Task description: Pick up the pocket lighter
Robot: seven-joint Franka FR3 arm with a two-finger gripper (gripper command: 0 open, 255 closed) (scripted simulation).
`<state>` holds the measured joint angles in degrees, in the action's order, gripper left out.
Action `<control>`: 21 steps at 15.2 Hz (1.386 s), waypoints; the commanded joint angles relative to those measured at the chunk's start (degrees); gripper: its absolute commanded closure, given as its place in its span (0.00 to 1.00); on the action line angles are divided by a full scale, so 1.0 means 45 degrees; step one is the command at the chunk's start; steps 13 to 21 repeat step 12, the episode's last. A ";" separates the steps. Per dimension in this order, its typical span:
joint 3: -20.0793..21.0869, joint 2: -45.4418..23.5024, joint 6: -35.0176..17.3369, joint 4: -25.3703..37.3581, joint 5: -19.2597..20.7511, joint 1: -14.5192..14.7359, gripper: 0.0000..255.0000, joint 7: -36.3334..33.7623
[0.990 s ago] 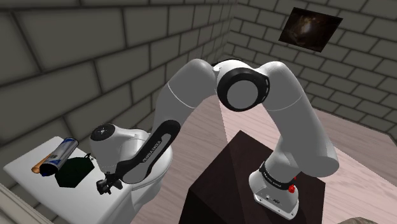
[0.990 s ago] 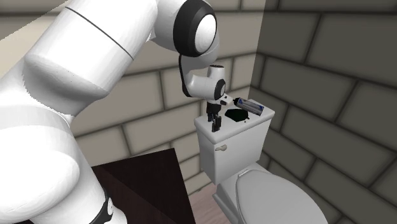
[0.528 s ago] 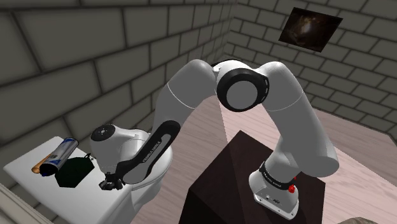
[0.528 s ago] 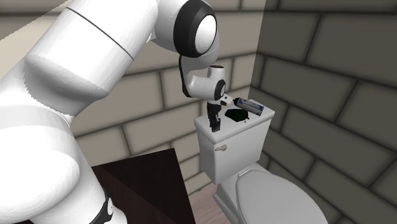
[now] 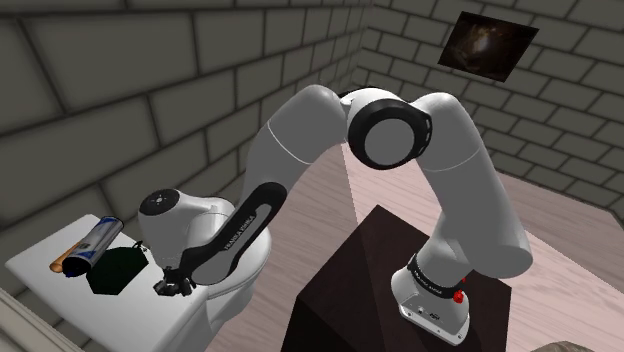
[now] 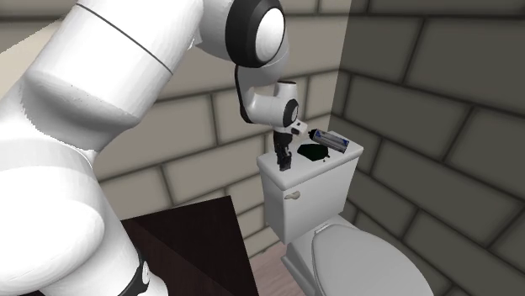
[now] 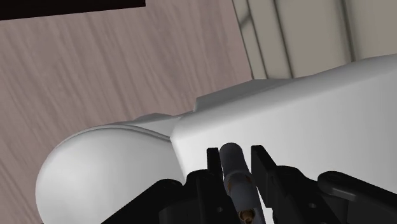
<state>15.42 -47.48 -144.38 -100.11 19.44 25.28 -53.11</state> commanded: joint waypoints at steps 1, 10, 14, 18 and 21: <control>0.0091 0.0289 0.0206 -0.0089 -0.0079 -0.0086 1.00 0.0068; 0.0483 0.1535 0.1051 -0.0498 -0.0439 -0.0381 1.00 0.0278; 0.0489 0.1555 0.1066 -0.0503 -0.0446 -0.0386 1.00 0.0282; 0.0489 0.1555 0.1066 -0.0503 -0.0446 -0.0386 1.00 0.0282; 0.0489 0.1555 0.1066 -0.0503 -0.0446 -0.0386 1.00 0.0282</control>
